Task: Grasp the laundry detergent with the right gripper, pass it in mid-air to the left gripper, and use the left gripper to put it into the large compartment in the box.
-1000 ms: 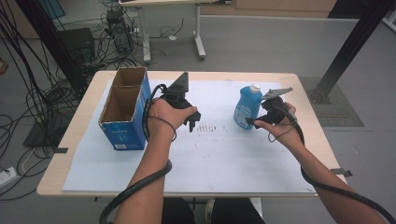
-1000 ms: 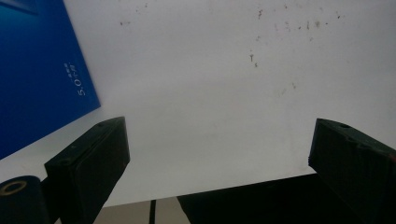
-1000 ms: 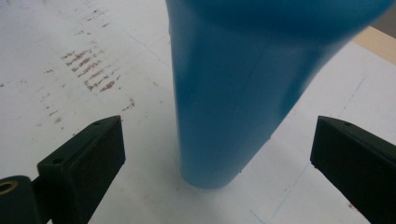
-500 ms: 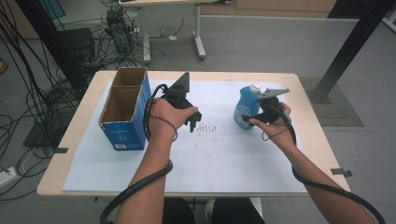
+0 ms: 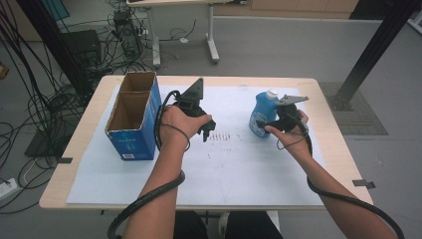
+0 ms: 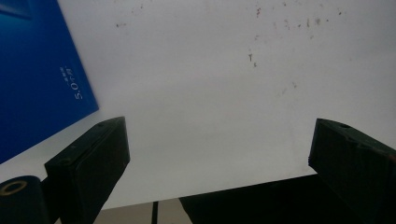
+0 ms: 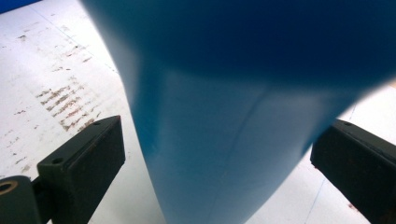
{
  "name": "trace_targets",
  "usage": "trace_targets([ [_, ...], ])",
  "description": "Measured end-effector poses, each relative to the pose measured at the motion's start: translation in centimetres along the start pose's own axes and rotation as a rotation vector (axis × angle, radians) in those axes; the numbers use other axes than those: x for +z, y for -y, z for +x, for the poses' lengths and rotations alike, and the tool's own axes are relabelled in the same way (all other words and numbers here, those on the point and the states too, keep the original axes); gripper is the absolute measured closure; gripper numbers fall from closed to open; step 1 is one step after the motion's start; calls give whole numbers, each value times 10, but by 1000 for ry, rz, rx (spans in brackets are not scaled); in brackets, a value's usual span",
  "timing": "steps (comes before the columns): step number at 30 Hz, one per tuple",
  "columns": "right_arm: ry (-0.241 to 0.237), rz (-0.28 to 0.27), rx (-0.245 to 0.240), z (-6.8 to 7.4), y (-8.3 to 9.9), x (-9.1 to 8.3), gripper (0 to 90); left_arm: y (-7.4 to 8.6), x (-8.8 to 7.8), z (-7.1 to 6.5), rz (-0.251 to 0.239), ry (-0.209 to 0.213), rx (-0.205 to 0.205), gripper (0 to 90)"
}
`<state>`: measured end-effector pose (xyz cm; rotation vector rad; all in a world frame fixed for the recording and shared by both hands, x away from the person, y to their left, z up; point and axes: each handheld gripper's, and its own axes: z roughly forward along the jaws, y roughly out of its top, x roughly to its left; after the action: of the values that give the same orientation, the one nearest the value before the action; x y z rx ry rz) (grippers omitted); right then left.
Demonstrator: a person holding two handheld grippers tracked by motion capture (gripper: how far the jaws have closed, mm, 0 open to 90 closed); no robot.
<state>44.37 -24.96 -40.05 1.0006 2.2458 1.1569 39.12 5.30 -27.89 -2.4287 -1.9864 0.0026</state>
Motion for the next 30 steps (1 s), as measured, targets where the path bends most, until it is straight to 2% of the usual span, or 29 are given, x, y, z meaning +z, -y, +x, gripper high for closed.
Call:
trace_targets([
  [30, 29, -31, -3, 1, -5, 1, 24, -1, 1, -5, -11, 6, 8, 56],
])
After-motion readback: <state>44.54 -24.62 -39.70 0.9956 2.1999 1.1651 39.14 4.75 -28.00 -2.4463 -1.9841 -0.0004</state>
